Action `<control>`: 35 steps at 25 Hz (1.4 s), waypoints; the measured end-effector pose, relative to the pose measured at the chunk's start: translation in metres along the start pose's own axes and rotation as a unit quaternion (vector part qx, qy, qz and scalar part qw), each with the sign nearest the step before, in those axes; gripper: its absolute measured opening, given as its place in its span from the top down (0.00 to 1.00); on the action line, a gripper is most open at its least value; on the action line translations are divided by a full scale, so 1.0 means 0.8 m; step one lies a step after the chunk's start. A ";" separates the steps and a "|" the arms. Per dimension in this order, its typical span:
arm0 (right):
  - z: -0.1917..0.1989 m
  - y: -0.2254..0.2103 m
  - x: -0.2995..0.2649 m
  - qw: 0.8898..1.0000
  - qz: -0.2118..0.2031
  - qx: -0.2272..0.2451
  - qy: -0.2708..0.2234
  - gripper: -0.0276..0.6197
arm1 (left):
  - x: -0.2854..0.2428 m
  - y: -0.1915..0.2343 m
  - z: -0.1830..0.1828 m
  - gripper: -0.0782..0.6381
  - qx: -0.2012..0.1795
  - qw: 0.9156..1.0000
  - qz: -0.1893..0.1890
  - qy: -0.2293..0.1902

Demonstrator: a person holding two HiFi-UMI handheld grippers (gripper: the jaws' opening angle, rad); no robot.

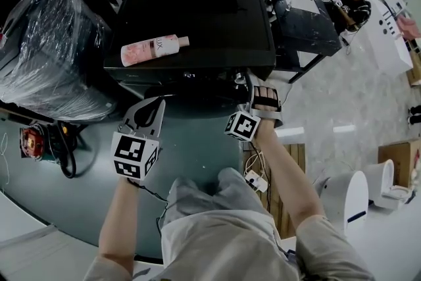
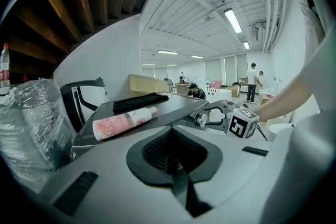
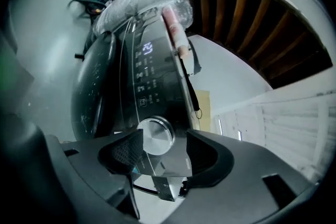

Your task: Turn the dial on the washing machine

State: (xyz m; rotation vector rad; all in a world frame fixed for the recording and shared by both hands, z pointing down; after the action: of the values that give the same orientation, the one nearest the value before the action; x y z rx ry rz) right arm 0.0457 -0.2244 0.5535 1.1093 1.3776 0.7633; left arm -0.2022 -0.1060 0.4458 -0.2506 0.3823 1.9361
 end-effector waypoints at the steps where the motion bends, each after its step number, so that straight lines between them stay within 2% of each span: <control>1: 0.003 -0.009 0.009 0.999 -0.004 -0.039 -0.010 0.52 | 0.004 -0.003 -0.004 0.87 -0.001 1.000 0.001 0.001; 3: 0.012 -0.029 0.032 0.988 -0.021 -0.151 -0.037 0.56 | 0.013 -0.011 -0.013 0.87 -0.004 1.000 0.005 0.004; 5: 0.023 -0.049 0.058 0.961 -0.044 -0.266 -0.062 0.65 | 0.023 -0.020 -0.024 0.87 -0.005 1.000 0.011 0.005; 6: 0.028 -0.059 0.071 0.947 -0.052 -0.308 -0.071 0.68 | 0.029 -0.023 -0.031 0.87 -0.001 1.000 0.014 0.003; 8: 0.035 -0.079 0.096 0.925 -0.059 -0.367 -0.085 0.76 | 0.042 -0.028 -0.046 0.87 0.008 1.000 0.019 -0.003; 11: 0.040 -0.109 0.128 0.894 -0.071 -0.428 -0.109 0.82 | 0.060 -0.034 -0.071 0.87 0.005 1.000 0.020 -0.012; 17: 0.031 -0.171 0.201 0.843 -0.097 -0.500 -0.173 0.89 | 0.105 -0.045 -0.123 0.87 -0.004 0.999 0.026 -0.032; 23: 0.035 -0.251 0.265 0.813 -0.087 -0.528 -0.232 0.90 | 0.134 -0.050 -0.165 0.87 -0.017 0.998 0.017 -0.055; 27: 0.040 -0.302 0.303 0.804 -0.072 -0.525 -0.271 0.90 | 0.150 -0.051 -0.189 0.87 -0.024 0.997 0.011 -0.070; 31: 0.042 -0.340 0.337 0.784 -0.071 -0.534 -0.308 0.91 | 0.172 -0.065 -0.212 0.87 -0.058 0.994 0.001 -0.093; 33: 0.041 -0.359 0.353 0.782 -0.068 -0.527 -0.326 0.91 | 0.186 -0.075 -0.223 0.87 -0.068 0.992 0.002 -0.107; 35: 0.040 -0.373 0.368 0.785 -0.058 -0.516 -0.337 0.91 | 0.198 -0.085 -0.234 0.87 -0.074 0.990 0.007 -0.119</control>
State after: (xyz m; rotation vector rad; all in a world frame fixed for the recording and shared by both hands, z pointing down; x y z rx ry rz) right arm 0.0517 -0.0588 0.1674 0.3130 0.2642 0.7544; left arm -0.2009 -0.0169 0.2076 -0.1099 0.0841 1.9841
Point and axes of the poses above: the fingertips, and each gripper's own axes: x backward along the fingers, y to its left, z out of its underside, the point moved 8 cm from there along x, backward along the fingers, and after that the axes turned 15 degrees about x, right-handed, at the moved point
